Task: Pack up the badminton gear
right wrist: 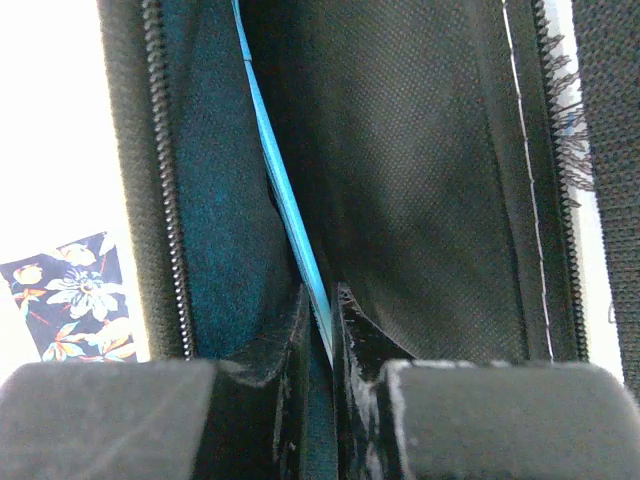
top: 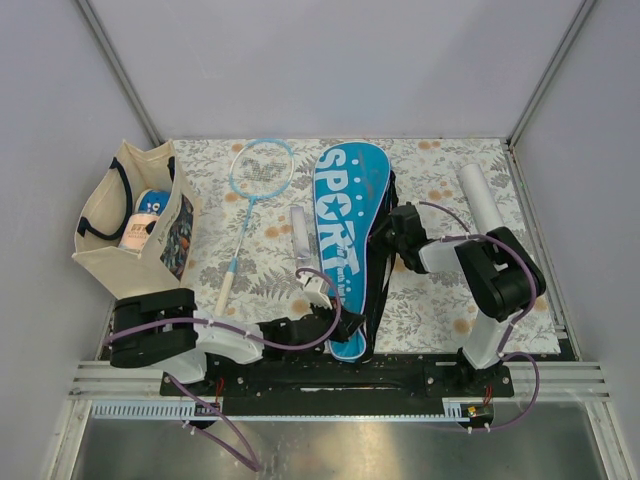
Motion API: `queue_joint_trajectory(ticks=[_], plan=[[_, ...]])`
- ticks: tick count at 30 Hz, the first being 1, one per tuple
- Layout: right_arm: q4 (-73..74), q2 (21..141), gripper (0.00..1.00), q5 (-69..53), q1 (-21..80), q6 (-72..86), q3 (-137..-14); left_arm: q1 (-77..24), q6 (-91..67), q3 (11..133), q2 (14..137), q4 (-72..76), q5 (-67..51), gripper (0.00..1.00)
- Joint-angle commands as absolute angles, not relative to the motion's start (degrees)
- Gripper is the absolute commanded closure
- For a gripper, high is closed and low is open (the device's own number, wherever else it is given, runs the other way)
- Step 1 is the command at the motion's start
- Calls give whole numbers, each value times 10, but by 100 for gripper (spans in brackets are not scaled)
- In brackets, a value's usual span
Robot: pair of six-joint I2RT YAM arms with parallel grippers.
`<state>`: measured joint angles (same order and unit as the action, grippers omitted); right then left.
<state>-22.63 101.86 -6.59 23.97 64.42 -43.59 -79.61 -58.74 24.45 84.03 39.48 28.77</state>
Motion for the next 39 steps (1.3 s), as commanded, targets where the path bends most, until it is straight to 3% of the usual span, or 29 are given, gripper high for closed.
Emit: queue_joint_trajectory(ticks=[1,6,9,15,19,26,32,39], plan=[[-332,1045,100,-37,241,721,-447,-828,-600,227,862,561,225,100],[-310,1038,99,-25,245,696,-449,-828,-573,237,870,554,226,97],[-294,1034,82,-28,246,685,-447,-828,-569,243,867,529,237,90],[-284,999,57,-40,245,683,-401,-829,-555,251,839,477,256,54],[-180,942,44,-24,244,637,-399,-831,-544,261,795,401,284,48],[30,846,41,58,242,572,-431,-830,-487,321,727,191,353,45],[122,796,37,105,236,521,-454,-808,-412,411,697,-21,408,42],[125,725,35,62,236,401,-455,-631,-360,458,647,-200,346,40]])
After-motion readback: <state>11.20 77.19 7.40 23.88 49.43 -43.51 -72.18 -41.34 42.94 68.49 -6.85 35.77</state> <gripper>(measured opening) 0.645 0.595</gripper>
